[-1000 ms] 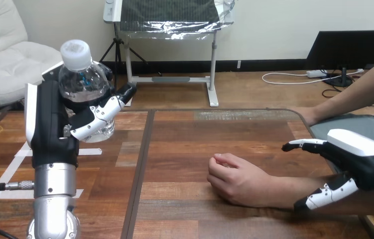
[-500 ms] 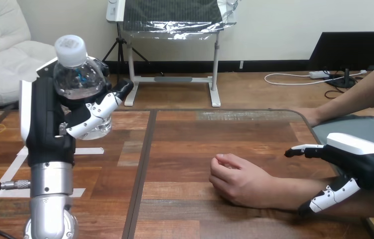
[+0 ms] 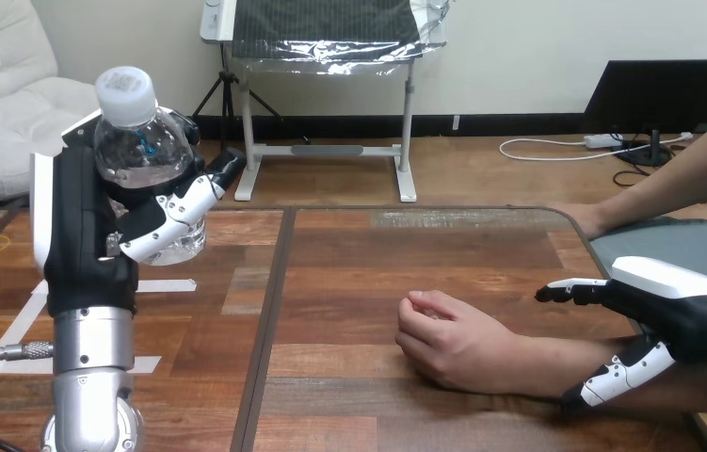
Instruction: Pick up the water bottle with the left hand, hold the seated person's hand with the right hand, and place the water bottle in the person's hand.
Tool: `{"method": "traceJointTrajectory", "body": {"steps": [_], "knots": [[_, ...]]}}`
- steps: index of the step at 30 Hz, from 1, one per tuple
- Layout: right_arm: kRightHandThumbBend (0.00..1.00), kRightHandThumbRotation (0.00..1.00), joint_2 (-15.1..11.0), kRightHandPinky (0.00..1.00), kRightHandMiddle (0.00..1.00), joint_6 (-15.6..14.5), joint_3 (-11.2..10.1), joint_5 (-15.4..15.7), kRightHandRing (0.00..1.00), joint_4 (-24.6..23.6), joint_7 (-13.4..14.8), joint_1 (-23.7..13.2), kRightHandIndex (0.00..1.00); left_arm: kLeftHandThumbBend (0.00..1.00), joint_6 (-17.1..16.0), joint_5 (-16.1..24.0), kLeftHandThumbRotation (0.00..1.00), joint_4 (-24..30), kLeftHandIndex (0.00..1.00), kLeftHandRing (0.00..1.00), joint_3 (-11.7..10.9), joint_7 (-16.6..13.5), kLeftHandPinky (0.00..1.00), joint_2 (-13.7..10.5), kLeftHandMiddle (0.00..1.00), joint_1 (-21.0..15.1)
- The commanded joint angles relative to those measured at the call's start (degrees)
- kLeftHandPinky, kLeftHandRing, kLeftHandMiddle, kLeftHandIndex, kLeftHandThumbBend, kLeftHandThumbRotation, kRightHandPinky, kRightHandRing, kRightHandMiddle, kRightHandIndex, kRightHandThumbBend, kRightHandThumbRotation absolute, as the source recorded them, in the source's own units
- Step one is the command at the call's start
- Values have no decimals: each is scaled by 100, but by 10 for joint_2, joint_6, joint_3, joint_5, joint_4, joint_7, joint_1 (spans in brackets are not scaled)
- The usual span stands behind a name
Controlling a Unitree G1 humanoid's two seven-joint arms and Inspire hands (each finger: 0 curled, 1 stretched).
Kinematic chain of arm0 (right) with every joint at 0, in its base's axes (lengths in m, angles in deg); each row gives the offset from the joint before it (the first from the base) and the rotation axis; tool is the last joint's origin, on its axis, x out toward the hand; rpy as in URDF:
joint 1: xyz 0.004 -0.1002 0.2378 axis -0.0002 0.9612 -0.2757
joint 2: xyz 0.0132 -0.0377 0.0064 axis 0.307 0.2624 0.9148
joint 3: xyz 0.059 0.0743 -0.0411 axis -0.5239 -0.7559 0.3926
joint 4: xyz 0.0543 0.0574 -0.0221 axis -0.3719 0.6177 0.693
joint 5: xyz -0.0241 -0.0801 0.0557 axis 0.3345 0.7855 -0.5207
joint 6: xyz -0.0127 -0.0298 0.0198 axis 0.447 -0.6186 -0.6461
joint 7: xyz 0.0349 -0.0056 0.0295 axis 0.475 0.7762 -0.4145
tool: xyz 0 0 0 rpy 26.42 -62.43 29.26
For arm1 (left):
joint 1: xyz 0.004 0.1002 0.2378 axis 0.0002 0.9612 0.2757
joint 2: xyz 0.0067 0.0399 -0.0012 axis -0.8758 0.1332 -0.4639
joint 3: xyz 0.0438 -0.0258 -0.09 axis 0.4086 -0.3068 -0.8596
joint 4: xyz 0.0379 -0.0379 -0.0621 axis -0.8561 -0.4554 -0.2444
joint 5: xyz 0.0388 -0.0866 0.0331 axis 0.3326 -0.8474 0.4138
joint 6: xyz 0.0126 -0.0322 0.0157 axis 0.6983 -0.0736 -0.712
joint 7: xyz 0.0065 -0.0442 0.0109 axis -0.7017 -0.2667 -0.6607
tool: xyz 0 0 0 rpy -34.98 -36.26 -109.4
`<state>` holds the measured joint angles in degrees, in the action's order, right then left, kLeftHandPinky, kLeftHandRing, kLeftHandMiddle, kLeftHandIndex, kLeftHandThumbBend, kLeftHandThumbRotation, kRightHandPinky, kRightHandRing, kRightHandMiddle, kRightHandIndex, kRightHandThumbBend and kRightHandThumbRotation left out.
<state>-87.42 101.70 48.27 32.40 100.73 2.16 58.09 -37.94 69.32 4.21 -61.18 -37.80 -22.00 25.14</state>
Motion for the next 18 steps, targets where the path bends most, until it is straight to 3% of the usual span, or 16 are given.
{"method": "traceJointTrajectory", "body": {"steps": [1, 18], "knots": [[100, 42, -2, 88, 90, 0, 18, 21, 89, 14, 26, -12, 90, 57, -12, -11, 0, 22, 40, 28, -1, 3, 22, 2, 33, -22], [100, 41, 16, 84, 89, -31, 54, 54, 88, 6, 50, -8, 89, 58, -12, -22, 0, 21, 40, 28, -1, 5, 22, 3, 33, -21]]}}
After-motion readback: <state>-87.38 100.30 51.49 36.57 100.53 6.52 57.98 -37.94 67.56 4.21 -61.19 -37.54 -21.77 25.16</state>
